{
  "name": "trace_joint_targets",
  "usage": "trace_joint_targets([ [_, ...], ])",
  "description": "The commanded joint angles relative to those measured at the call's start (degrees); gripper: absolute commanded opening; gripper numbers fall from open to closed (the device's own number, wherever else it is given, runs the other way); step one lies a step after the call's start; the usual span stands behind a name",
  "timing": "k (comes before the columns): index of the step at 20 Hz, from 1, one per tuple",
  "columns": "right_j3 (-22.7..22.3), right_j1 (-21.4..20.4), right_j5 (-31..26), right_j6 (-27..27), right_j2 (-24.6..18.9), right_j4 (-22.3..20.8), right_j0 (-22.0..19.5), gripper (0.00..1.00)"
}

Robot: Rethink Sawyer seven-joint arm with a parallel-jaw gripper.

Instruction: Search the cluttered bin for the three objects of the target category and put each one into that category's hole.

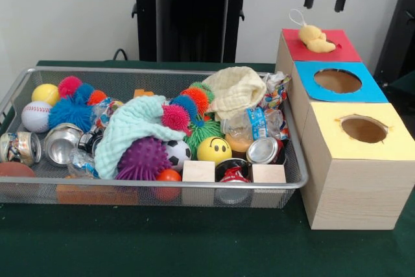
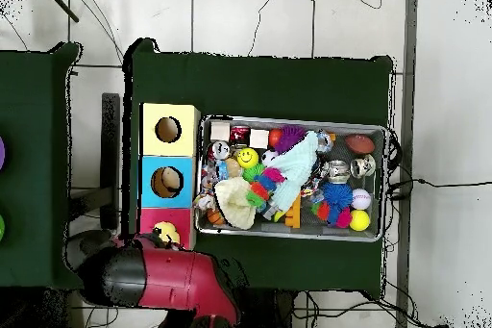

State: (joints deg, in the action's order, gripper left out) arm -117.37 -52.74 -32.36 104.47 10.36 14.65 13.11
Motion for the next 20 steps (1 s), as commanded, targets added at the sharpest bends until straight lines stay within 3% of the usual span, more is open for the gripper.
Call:
trace_joint_targets([
  [1, 1.78, -0.02, 1.21, 2.04, -4.11, -2.58, -4.77, 1.0],
  [9, -0.1, 1.25, 6.04, 3.63, -6.01, -2.72, -5.41, 1.0],
  [10, -0.24, 1.25, 6.19, 3.83, -6.04, -2.82, -5.35, 0.0],
  [15, -0.26, 1.69, 6.14, 5.06, -4.97, -3.44, -3.88, 0.0],
  [20, -1.46, 3.58, 10.75, 6.5, -6.06, -3.06, -3.61, 0.0],
])
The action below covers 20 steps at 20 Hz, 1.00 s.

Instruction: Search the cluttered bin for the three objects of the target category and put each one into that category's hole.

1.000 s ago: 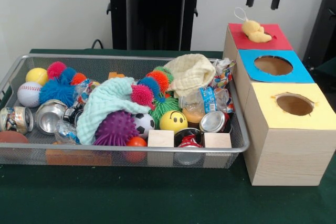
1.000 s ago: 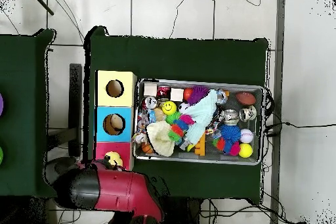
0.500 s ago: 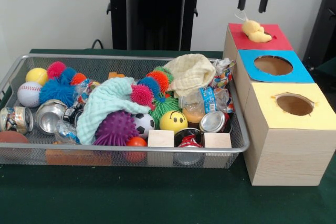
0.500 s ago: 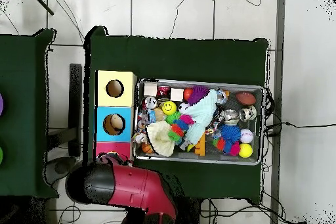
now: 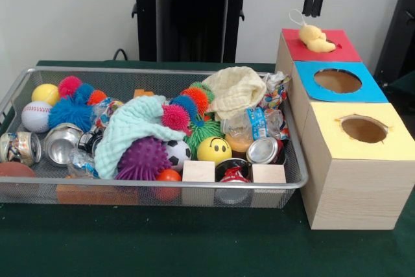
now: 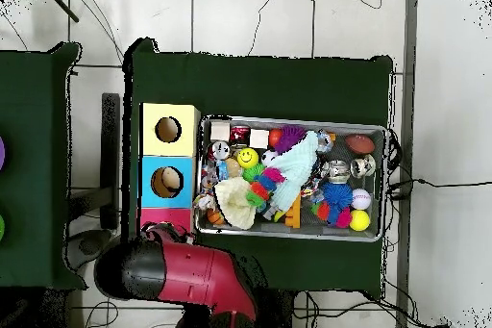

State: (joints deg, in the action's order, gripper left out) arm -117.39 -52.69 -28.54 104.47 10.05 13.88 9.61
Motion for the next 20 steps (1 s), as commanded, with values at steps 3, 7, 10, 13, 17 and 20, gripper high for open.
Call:
trace_joint_targets([
  [3, -2.11, 4.33, 8.78, 6.7, -6.42, -1.88, -0.37, 0.0],
  [7, -2.34, 6.23, 10.94, 7.29, -6.96, -1.64, -0.35, 0.0],
  [10, -2.42, 7.92, 12.64, 7.91, -7.17, -1.55, -0.15, 0.0],
  [13, -2.36, 9.18, 13.15, 7.97, -7.18, -1.67, -0.01, 0.0],
  [17, -2.12, 9.86, 12.78, 7.93, -7.2, -1.57, 0.35, 0.0],
  [20, -2.17, 9.95, 12.27, 7.98, -7.3, -1.41, 0.62, 0.0],
])
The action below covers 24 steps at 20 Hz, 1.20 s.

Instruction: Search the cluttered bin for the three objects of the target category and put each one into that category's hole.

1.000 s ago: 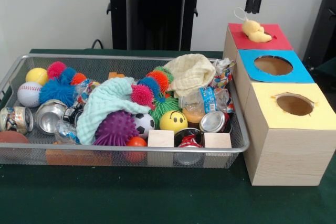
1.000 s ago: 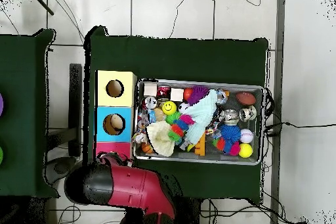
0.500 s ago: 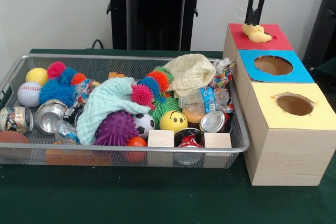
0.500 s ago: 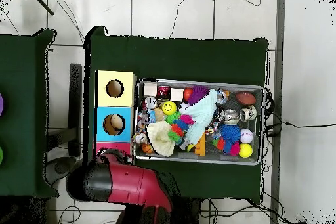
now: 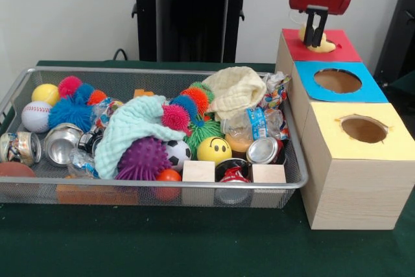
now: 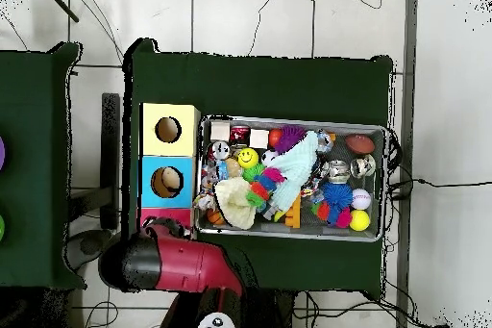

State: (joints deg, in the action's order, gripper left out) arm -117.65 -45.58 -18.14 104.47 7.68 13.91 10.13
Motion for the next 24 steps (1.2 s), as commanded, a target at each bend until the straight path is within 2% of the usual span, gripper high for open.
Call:
trace_joint_targets([
  [1, -1.75, 2.97, 1.65, 7.87, -4.79, -1.56, 0.19, 0.0],
  [6, -2.6, 3.62, 2.1, 7.64, -5.56, -1.61, -0.33, 0.0],
  [13, -5.77, -0.24, -0.89, 8.49, -4.84, -1.06, 0.9, 0.0],
  [19, -6.03, 1.28, 1.35, 7.84, -6.49, -0.87, -0.62, 0.0],
  [24, -5.02, 0.65, -0.41, 7.01, -5.76, -1.41, -0.54, 0.0],
])
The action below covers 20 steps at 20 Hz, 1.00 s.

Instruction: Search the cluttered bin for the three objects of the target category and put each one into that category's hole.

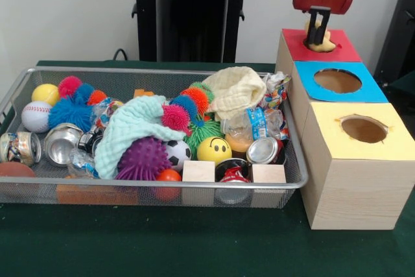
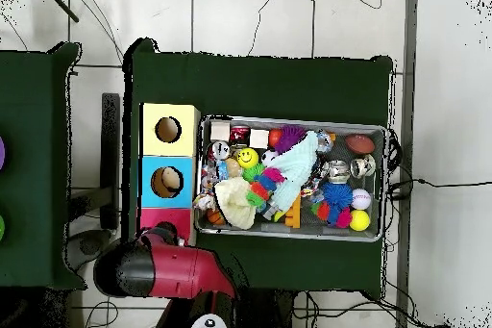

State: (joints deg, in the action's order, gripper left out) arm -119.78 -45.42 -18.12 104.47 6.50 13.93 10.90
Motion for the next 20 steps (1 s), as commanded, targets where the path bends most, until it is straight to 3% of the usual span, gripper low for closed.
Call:
trace_joint_targets([
  [1, -2.38, 0.12, -1.32, 6.72, -4.17, -1.64, -1.18, 0.0],
  [9, 0.88, -0.17, -3.42, 5.23, -2.91, -2.61, -1.48, 0.0],
  [14, 7.26, -2.78, -10.28, -2.79, 0.04, -8.26, -6.29, 0.0],
  [20, 9.61, -0.38, -4.47, -6.32, -5.62, -13.77, -14.61, 0.0],
])
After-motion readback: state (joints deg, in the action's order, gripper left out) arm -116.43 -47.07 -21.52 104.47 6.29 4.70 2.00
